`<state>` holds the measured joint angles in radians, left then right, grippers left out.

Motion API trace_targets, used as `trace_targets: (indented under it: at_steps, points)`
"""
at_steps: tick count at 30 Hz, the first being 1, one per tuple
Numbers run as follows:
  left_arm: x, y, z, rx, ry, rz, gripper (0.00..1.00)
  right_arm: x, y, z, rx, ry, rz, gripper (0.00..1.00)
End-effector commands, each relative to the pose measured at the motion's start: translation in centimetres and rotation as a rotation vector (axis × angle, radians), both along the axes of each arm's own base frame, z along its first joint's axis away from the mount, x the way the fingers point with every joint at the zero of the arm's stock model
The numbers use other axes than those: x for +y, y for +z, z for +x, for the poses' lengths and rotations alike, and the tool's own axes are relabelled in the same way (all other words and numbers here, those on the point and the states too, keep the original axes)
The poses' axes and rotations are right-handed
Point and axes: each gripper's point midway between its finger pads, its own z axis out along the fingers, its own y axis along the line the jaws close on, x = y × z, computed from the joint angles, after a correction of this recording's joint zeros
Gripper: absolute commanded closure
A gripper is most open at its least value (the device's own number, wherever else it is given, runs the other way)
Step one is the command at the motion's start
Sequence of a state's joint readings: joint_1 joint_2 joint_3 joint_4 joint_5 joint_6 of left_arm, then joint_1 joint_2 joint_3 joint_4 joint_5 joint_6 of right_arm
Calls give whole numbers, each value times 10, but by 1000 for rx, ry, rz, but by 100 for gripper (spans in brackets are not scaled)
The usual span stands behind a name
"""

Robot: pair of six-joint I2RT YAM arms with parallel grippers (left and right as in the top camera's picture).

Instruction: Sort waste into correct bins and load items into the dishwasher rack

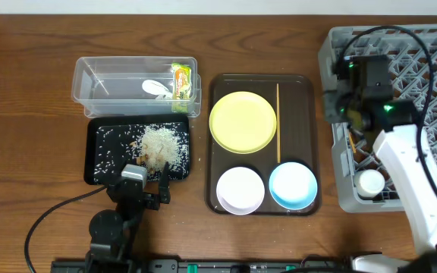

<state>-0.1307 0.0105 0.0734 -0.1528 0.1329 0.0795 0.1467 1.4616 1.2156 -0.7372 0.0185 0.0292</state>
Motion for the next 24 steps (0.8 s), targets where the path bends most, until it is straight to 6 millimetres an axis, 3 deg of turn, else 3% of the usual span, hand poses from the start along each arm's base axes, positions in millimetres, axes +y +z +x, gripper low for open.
trace_targets:
  at_steps: [1,4,7,12,14,18,24]
  points:
    - [-1,-12,0,22,-9,11,6,44,-6,-14,68,25,153,59]
    - [-1,-12,0,22,-9,11,6,64,-31,-29,154,10,171,62]
    - [-1,-12,0,22,-9,11,6,72,-65,-39,235,-52,152,69]
    - [-1,-12,0,22,-9,11,6,100,-112,-47,314,5,160,67]
    - [-1,-12,0,22,-9,11,6,101,-129,-49,341,-8,120,59]
    - [-1,-12,0,22,-9,11,6,97,-155,-46,365,-41,71,56]
    - [-1,-12,0,22,-9,11,6,95,-180,-42,391,-53,45,73]
